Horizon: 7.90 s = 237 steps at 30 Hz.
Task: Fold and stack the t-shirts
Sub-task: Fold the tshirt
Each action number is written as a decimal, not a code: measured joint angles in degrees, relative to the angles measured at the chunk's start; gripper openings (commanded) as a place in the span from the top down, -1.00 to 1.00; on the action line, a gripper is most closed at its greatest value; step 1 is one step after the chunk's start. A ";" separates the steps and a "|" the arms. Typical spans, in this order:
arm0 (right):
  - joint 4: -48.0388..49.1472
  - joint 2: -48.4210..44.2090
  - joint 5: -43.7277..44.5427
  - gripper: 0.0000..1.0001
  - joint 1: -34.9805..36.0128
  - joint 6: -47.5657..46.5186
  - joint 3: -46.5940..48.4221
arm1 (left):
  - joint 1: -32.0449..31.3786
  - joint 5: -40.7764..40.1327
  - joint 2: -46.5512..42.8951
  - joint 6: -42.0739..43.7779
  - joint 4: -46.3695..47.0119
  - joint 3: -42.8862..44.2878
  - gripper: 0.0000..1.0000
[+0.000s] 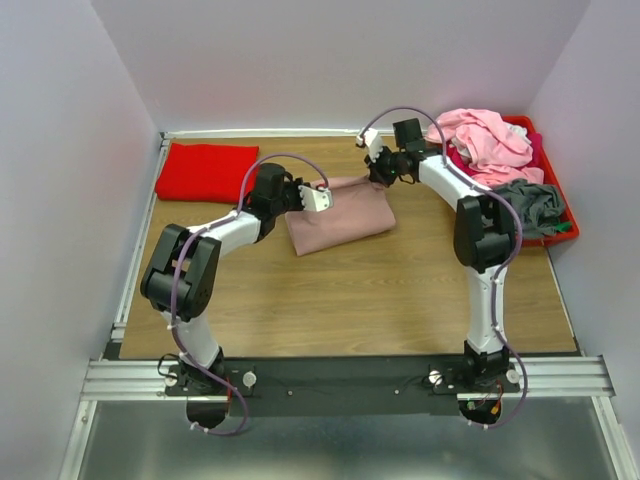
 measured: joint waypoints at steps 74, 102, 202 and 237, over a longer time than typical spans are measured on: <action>1.57 4.00 0.39 0.99 0.61 4.37 3.63 | 0.31 5.14 -1.70 -54.31 -34.47 18.21 1.00; 1.97 -45.44 1.95 0.99 -0.07 -6.27 -44.22 | -23.50 -1.77 -25.51 -73.99 -32.94 -1.66 1.00; 1.57 16.63 -7.52 0.76 8.81 16.35 19.12 | 11.17 -8.04 -16.90 -96.87 -4.02 -21.42 1.00; 9.70 24.55 5.05 0.78 16.09 38.97 29.18 | 11.93 -14.82 -24.22 -105.07 -2.36 -30.16 1.00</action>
